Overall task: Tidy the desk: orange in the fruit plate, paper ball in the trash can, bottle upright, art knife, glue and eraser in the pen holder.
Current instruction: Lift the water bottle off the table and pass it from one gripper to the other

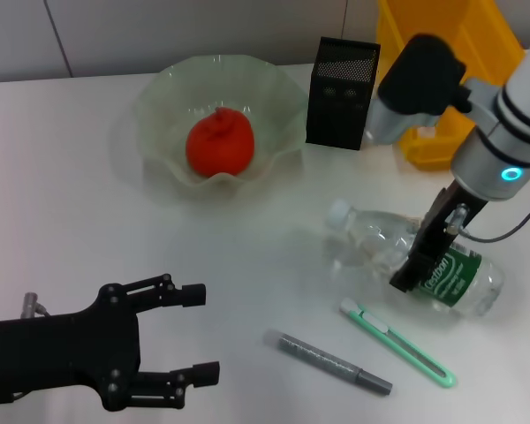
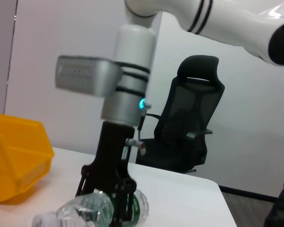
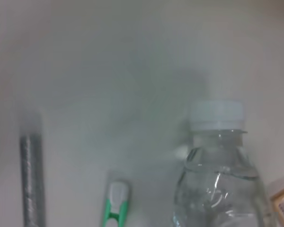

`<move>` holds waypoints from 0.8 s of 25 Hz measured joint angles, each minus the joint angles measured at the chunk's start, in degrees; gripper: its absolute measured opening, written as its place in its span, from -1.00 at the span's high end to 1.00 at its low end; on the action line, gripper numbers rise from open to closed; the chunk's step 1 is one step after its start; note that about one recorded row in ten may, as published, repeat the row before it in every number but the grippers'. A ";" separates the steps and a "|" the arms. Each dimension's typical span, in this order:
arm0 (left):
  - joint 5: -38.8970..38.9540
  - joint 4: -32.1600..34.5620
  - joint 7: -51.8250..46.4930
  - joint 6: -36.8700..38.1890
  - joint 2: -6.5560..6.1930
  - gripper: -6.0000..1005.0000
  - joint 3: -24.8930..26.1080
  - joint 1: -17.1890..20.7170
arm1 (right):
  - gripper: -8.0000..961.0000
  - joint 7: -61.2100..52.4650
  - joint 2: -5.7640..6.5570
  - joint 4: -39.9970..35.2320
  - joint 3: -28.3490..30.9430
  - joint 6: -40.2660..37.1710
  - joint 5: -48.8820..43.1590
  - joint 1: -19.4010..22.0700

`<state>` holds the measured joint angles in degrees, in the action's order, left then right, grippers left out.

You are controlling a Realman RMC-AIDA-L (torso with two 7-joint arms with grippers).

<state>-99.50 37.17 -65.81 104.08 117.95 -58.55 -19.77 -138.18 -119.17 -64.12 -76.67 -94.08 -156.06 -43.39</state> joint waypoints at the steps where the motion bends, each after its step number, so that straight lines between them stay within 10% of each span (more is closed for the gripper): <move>1: 0.02 0.00 -0.02 -0.15 0.00 -0.72 0.17 0.00 | -0.61 0.28 0.06 -2.83 0.01 -0.73 1.39 1.38; 11: 0.42 -0.02 -0.89 -1.85 0.25 -0.72 1.66 -0.39 | -0.60 8.92 -0.17 -27.10 1.67 -2.09 18.31 17.86; 20: 0.45 -2.72 -4.96 -3.00 0.21 -0.72 8.61 -3.54 | -0.60 23.77 -0.24 -27.31 7.18 -0.25 35.70 26.54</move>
<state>-99.05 34.45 -70.76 101.08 118.16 -49.95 -23.32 -114.40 -119.41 -91.44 -69.48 -94.34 -120.36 -16.85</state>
